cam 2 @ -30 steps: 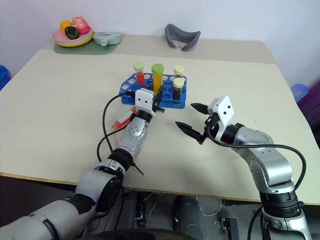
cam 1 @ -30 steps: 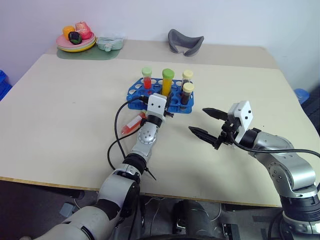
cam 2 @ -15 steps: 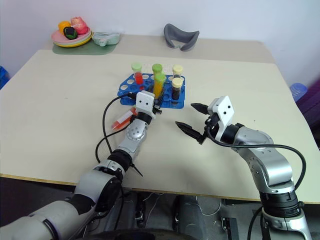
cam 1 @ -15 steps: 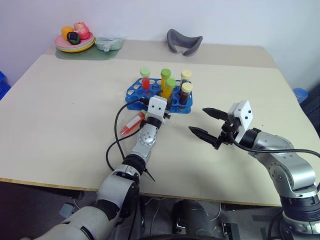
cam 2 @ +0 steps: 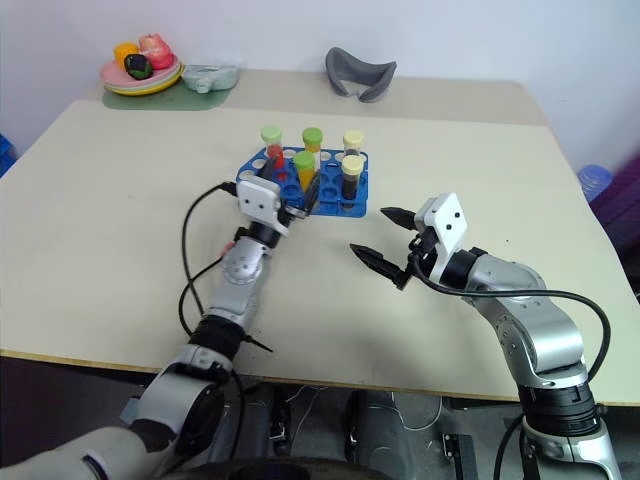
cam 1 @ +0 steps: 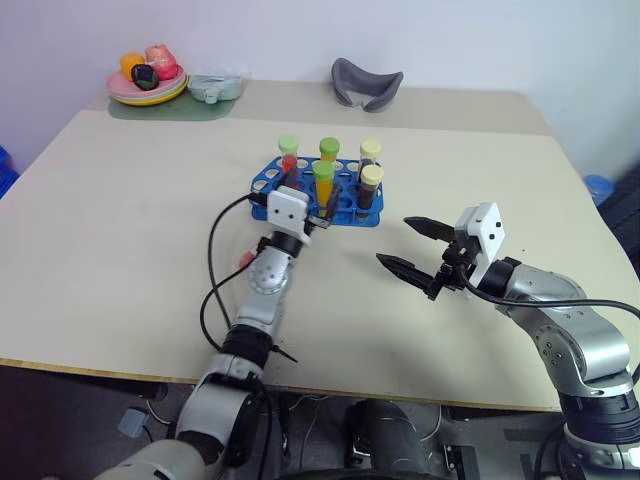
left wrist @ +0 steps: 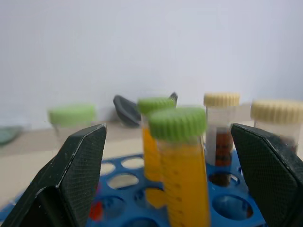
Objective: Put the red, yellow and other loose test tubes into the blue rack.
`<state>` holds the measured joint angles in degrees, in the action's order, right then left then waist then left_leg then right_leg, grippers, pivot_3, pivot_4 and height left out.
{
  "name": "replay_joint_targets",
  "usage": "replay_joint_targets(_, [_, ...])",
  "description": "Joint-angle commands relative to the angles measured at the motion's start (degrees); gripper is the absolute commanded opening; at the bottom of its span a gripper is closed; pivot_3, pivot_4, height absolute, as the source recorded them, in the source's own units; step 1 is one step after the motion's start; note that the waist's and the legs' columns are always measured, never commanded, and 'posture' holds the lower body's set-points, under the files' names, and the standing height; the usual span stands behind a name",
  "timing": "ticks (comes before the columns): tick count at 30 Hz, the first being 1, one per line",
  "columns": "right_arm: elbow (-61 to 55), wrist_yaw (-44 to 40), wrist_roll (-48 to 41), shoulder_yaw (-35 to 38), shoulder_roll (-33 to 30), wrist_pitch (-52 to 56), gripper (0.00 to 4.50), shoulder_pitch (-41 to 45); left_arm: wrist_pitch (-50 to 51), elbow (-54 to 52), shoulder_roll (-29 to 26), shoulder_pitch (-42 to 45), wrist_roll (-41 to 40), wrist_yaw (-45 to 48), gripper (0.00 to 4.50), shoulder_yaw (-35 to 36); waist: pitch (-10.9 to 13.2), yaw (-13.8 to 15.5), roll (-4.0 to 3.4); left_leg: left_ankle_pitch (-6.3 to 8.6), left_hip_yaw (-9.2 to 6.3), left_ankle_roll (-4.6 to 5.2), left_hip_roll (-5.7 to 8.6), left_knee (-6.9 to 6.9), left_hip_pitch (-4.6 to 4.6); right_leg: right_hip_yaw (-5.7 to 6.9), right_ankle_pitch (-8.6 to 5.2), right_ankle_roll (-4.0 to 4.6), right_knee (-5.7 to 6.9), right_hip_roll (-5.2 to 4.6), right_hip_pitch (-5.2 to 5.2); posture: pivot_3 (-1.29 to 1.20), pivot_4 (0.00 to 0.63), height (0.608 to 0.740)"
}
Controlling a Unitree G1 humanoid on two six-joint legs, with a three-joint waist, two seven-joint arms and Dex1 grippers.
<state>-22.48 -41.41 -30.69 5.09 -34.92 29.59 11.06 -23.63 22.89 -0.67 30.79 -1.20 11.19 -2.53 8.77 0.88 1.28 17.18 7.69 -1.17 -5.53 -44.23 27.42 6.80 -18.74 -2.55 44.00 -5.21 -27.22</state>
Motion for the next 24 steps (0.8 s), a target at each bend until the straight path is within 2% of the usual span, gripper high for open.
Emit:
replay_joint_targets(1, [-1.8,-0.4,-0.8,1.3,-0.4,-0.5,4.50,0.7,12.8,-19.0,-5.0,-5.1,-5.3,5.5,4.26,0.1,0.0,-0.3,-0.01,0.00,-0.01,-0.01,-0.02,0.00,-0.01,0.00,0.00,0.00,0.00,0.02,0.01,0.00,0.150,0.669])
replay_joint_targets(6, [-1.3,-1.2,-0.7,1.6,-0.7,-0.9,4.50,0.5,40.8,-39.1,-16.7,-11.3,-12.9,10.5,4.26,1.4,0.0,-0.4,-0.05,-0.03,-0.05,-0.05,-0.09,0.05,-0.08,-0.02,-0.01,0.02,0.01,0.09,0.02,0.00,0.150,0.669])
replay_joint_targets(9, [-0.5,-1.8,-0.4,1.1,-0.5,-1.1,4.50,1.0,60.3,-45.8,-22.4,-9.0,-16.9,9.6,4.26,2.9,0.0,-0.1,-0.04,-0.03,-0.08,-0.06,-0.07,0.02,-0.06,-0.02,-0.01,0.01,-0.01,0.07,0.04,0.00,0.150,0.669])
replay_joint_targets(11, [0.1,-2.1,-0.2,0.7,-0.3,-1.2,4.50,1.8,73.4,-47.7,-25.5,-5.7,-16.8,7.4,4.26,3.0,0.0,0.0,-0.04,-0.02,-0.12,-0.04,-0.05,0.01,-0.05,-0.02,-0.01,0.01,-0.02,0.05,0.07,0.00,0.150,0.669])
replay_joint_targets(13, [0.7,-2.5,-0.1,0.4,-0.2,-1.3,4.50,2.5,85.6,-47.8,-29.8,-1.8,-15.3,6.8,4.26,0.1,0.0,-0.2,-0.03,-0.03,-0.12,-0.04,-0.04,0.02,-0.07,-0.02,-0.01,0.00,-0.02,0.06,0.08,0.00,0.150,0.669])
replay_joint_targets(16, [1.7,-3.2,0.2,-0.3,0.1,-1.5,4.50,3.5,96.1,-46.4,-29.3,5.8,-17.2,6.4,4.26,0.3,0.0,-0.2,-0.01,-0.03,-0.11,-0.05,-0.05,0.08,-0.10,-0.04,-0.01,0.01,-0.02,0.10,0.06,0.00,0.150,0.669])
replay_joint_targets(19, [2.5,-3.5,0.6,-0.8,0.4,-1.8,4.50,4.2,111.3,-43.0,-32.3,14.6,-18.8,8.3,4.26,-5.1,0.0,-0.1,0.00,-0.03,-0.10,-0.06,-0.05,0.02,-0.03,-0.03,-0.01,0.01,-0.01,0.09,0.04,0.00,0.150,0.669])
replay_joint_targets(21, [2.9,-3.5,0.6,-0.9,0.6,-1.9,4.50,4.6,115.7,-39.4,-37.4,20.7,-20.4,10.5,4.26,-13.8,0.0,-0.2,-0.01,-0.03,-0.10,-0.06,-0.04,0.03,-0.06,-0.06,-0.01,0.00,-0.01,0.09,0.03,0.00,0.150,0.669])
replay_joint_targets(24, [2.7,-3.2,0.9,-1.4,1.0,-2.3,4.50,4.2,116.1,-32.2,-39.6,28.3,-26.3,15.7,4.26,-21.4,0.0,-0.3,-0.05,-0.04,-0.09,-0.07,-0.05,0.11,-0.10,-0.10,-0.02,0.01,0.00,0.11,0.00,0.00,0.150,0.669])
